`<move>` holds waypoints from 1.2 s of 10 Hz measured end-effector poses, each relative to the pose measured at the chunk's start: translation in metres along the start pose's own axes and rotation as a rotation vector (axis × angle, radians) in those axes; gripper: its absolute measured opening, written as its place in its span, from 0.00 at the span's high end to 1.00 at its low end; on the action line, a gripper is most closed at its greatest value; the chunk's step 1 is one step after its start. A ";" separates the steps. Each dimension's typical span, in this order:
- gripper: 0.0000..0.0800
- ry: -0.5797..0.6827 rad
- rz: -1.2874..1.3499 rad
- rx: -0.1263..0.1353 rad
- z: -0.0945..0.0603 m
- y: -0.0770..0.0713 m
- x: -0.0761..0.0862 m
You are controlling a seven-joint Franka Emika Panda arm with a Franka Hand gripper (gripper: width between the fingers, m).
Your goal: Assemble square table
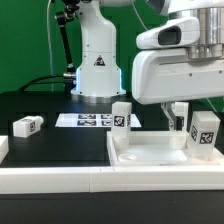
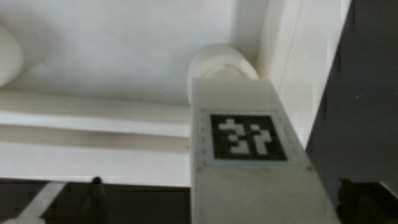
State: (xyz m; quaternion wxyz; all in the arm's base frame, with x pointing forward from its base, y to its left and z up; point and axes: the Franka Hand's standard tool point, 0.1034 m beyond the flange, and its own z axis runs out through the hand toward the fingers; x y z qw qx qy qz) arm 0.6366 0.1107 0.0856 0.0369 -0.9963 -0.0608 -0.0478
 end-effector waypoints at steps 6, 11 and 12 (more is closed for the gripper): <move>0.57 0.009 0.010 -0.001 -0.002 0.006 0.003; 0.63 0.018 0.089 -0.001 -0.002 0.007 0.004; 0.63 0.040 0.188 -0.002 -0.002 0.006 0.002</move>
Offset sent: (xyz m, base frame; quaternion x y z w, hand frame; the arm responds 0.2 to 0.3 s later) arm -0.0005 0.0006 -0.0001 -0.0029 0.0016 0.0022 1.0000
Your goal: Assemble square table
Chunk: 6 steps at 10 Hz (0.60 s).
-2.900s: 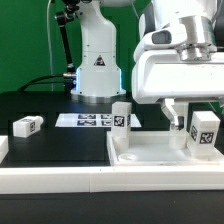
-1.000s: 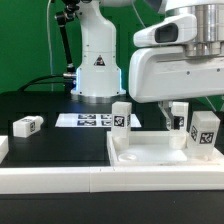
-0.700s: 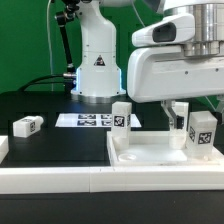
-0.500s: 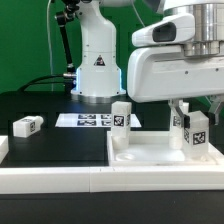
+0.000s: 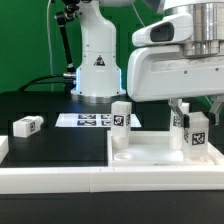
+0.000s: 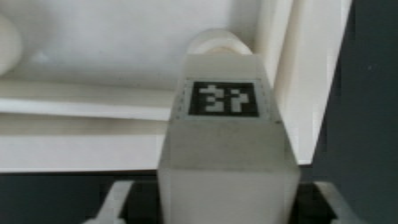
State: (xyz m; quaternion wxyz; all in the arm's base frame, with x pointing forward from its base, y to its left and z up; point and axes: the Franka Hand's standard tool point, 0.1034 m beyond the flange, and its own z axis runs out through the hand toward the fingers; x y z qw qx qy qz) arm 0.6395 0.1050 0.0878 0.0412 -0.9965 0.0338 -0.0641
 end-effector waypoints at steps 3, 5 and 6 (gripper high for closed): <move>0.63 0.029 0.272 0.004 0.002 -0.006 -0.008; 0.63 0.052 0.432 0.007 0.002 -0.006 -0.010; 0.63 0.055 0.489 0.007 0.002 -0.005 -0.009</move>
Offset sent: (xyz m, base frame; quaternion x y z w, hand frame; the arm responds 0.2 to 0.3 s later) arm -0.0166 0.0048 -0.0112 -0.0027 0.0162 0.1717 0.9850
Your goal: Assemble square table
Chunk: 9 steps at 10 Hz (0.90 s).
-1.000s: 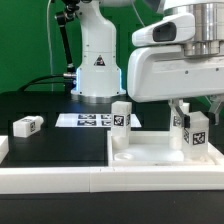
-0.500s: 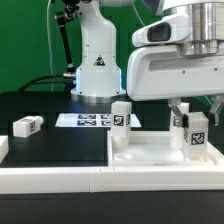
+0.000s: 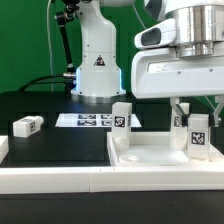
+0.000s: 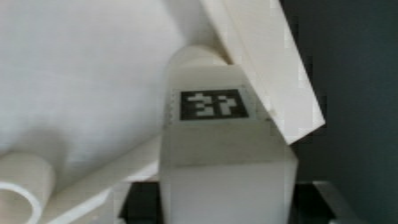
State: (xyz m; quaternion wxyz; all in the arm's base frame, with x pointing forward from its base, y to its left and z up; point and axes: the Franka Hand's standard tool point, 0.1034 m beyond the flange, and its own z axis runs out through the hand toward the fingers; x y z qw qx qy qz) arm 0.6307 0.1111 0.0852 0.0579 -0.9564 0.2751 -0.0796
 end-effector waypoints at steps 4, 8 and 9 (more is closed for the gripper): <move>0.63 -0.011 0.411 0.005 0.001 0.004 0.002; 0.63 -0.045 0.696 0.005 0.001 0.005 -0.001; 0.63 -0.045 0.683 0.005 0.000 0.005 0.000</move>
Offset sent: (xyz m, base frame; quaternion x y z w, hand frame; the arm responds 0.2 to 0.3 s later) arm -0.0003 0.0024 -0.0077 0.0132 -0.0145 0.2900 0.9568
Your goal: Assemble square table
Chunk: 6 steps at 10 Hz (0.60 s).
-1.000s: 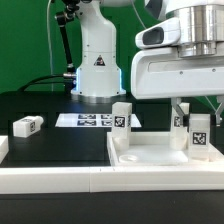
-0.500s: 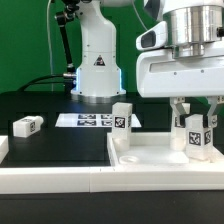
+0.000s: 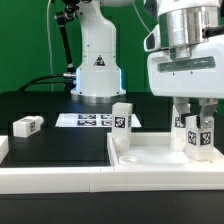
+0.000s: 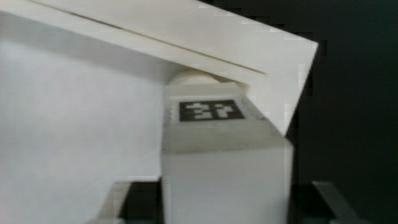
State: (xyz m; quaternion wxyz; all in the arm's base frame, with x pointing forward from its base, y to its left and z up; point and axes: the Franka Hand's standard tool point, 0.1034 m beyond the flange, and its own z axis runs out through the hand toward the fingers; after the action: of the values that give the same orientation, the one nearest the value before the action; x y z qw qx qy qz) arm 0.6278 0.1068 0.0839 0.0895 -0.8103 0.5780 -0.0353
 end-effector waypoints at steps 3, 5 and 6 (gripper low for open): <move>0.41 0.001 -0.119 -0.004 0.003 0.000 -0.006; 0.20 0.001 -0.313 -0.006 0.003 -0.001 -0.009; 0.20 0.002 -0.400 -0.013 0.003 0.000 -0.011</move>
Offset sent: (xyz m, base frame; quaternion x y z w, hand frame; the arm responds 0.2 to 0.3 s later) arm 0.0021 0.0078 0.0014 -0.0231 0.0095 -0.2845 0.9583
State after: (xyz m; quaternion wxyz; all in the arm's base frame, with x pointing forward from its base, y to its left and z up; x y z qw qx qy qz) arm 0.6249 0.1174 0.0814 0.0751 -0.9095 0.4059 -0.0496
